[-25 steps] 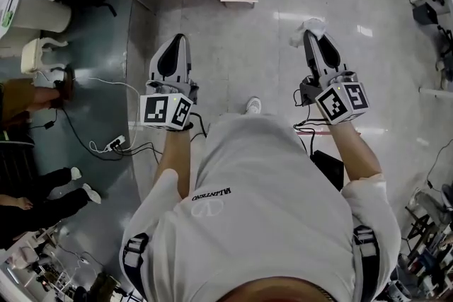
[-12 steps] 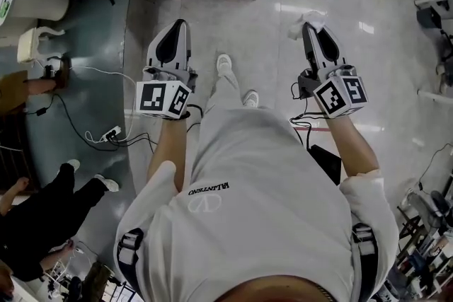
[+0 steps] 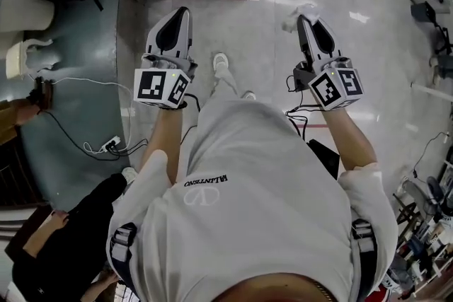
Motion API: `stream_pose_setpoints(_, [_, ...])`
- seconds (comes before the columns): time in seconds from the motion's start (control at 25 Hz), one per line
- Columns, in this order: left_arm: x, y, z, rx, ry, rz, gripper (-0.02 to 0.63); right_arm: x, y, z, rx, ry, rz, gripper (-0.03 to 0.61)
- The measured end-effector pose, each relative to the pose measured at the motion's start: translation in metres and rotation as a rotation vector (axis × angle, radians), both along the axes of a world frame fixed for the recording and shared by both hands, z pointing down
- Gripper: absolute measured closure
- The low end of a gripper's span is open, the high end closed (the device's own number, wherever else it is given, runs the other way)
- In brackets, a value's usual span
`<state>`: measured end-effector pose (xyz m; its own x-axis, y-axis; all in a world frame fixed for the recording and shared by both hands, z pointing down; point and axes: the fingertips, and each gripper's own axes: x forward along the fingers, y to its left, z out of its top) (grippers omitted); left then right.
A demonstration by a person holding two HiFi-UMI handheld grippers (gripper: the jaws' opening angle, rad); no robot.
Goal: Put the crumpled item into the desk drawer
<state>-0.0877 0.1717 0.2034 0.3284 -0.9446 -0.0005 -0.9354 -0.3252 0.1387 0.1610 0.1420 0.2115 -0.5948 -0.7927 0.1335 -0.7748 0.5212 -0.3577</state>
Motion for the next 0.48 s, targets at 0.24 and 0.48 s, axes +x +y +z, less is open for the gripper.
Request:
stream_pose_setpoints(0.24, [-0.014, -0.064, 0.023, -0.041, 0.002, 0.043, 0.611, -0.037, -0.055, 0.012, -0.029, 0.021, 0.000, 0.489])
stream_pose_setpoints(0.48, [-0.027, -0.121, 0.067, -0.110, 0.012, 0.080, 0.611, -0.077, -0.101, 0.038, -0.064, 0.040, 0.011, 0.489])
